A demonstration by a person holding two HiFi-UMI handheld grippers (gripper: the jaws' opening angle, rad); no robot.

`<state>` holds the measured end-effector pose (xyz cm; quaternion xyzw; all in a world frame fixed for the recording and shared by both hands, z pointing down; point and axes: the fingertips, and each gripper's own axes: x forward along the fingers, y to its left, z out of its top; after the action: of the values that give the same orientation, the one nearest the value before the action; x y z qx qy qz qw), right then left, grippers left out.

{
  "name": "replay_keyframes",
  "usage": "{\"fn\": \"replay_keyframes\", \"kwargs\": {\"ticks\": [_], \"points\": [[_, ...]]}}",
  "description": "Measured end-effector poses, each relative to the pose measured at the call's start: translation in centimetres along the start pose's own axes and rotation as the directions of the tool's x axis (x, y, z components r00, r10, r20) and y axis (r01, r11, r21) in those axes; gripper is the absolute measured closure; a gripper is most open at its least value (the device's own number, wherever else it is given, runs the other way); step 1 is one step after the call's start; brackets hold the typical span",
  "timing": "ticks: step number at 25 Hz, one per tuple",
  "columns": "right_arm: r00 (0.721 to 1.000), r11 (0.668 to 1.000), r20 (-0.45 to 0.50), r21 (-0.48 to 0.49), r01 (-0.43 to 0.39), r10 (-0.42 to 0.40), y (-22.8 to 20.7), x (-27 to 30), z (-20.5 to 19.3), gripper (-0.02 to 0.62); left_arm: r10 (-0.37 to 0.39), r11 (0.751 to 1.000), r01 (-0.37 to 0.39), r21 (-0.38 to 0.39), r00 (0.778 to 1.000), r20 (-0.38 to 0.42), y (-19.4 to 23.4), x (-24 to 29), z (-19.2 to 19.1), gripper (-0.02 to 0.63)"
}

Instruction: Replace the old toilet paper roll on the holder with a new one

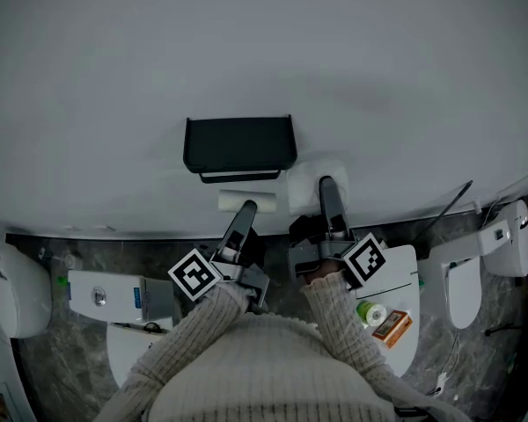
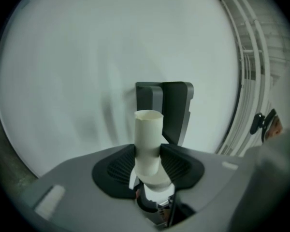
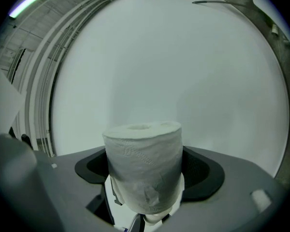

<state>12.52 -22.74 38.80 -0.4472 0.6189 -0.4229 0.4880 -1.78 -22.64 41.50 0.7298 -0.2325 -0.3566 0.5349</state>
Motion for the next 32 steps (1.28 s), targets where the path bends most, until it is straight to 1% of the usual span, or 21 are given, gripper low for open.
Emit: {"fn": "replay_keyframes", "kwargs": {"ticks": [4,8,14,20,27,32], "points": [[1.0,1.0,-0.007,0.014,0.0,0.0,-0.3,1.5,1.1,0.169,0.011,1.0,-0.011,0.006,1.0,0.018,0.2,1.1,-0.1,0.446],[1.0,1.0,-0.003,0.011,-0.003,0.003,-0.6,2.4,-0.4,0.169,0.008,1.0,-0.008,-0.003,1.0,0.024,0.6,0.1,1.1,0.448],[1.0,1.0,0.004,0.011,-0.014,0.014,-0.3,2.6,-0.2,0.169,0.009,1.0,-0.009,-0.008,1.0,0.027,0.5,-0.3,0.7,0.448],[1.0,1.0,-0.025,0.02,-0.018,0.018,-0.1,3.3,-1.1,0.169,0.015,1.0,-0.015,-0.008,0.999,0.036,0.4,-0.2,0.6,0.448],[0.999,0.999,-0.042,0.039,-0.02,0.022,0.1,3.3,-1.4,0.169,0.024,1.0,-0.024,-0.001,0.998,0.064,0.1,0.0,0.6,0.448],[0.999,0.997,-0.03,0.08,-0.024,0.026,0.0,3.3,-1.6,0.169,0.03,0.999,-0.031,0.013,0.995,0.091,-0.1,-0.3,1.1,0.448]]}}
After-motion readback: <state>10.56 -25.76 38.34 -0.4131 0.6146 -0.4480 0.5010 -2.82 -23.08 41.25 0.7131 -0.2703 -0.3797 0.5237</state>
